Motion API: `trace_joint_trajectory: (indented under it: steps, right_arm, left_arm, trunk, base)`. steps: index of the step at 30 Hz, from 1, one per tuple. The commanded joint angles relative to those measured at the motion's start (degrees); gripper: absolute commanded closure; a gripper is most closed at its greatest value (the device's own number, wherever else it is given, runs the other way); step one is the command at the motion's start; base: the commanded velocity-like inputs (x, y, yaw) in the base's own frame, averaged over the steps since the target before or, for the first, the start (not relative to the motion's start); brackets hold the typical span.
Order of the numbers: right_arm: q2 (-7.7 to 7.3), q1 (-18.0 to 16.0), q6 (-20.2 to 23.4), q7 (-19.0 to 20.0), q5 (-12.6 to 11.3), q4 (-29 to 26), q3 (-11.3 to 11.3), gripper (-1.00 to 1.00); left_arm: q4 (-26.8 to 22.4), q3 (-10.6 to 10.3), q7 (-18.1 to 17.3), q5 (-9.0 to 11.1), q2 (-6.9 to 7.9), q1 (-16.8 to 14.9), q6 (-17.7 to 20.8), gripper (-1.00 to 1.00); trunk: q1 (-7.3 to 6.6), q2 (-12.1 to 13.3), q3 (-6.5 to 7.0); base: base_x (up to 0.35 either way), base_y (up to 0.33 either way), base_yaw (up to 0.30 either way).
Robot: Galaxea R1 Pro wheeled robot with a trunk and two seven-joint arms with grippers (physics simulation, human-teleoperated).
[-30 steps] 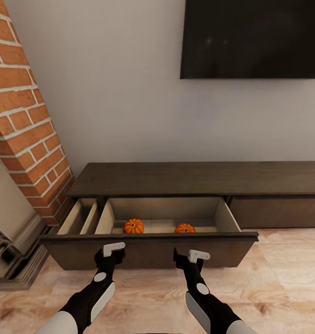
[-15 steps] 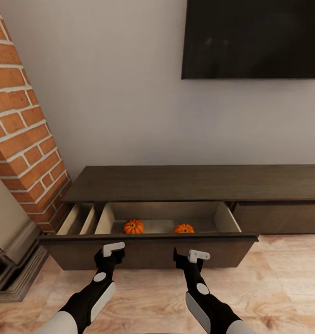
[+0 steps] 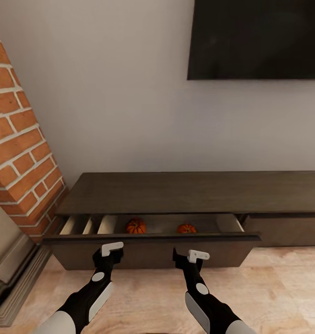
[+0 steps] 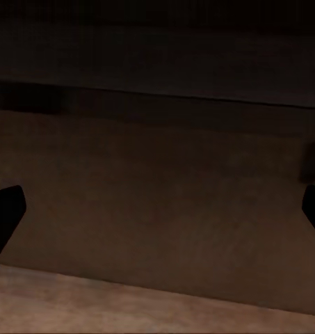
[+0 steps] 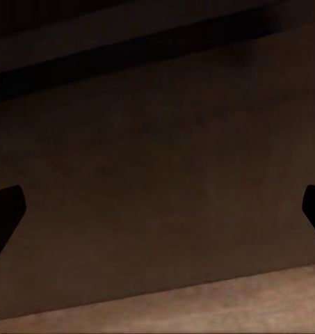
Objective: Place each of the two pumpkins and all three candles from the living room inside a cabinet in the living room (use any cabinet), then make sure every cabinet is closed, and position the cauldron so it is next to a table in the living room.
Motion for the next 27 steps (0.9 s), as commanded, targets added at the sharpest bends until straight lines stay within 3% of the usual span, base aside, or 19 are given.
trace_joint_trajectory:
  steps: [1,11,27]
  right_arm:
    - [-0.05,-0.1,-0.4,-0.3,-0.6,0.0,0.5,-1.0]
    - [0.03,-0.1,-0.4,-0.3,-0.6,0.0,0.5,-1.0]
    - [0.11,-0.1,-0.4,-0.3,-0.5,0.0,0.5,-1.0]
  left_arm:
    - [-0.1,-0.4,0.4,0.3,0.09,-0.1,-0.3,-1.0]
    - [-0.1,-0.4,0.5,0.3,0.09,-0.1,-0.3,-1.0]
    - [-0.1,-0.4,0.5,0.3,0.09,-0.1,-0.3,-1.0]
  trunk:
    - [0.02,0.0,-0.04]
    - [0.02,0.0,-0.04]
    - [0.02,0.0,-0.04]
  base:
    - [0.3,0.101,0.0]
    - [0.268,0.046,0.0]
    - [0.102,0.001,0.0]
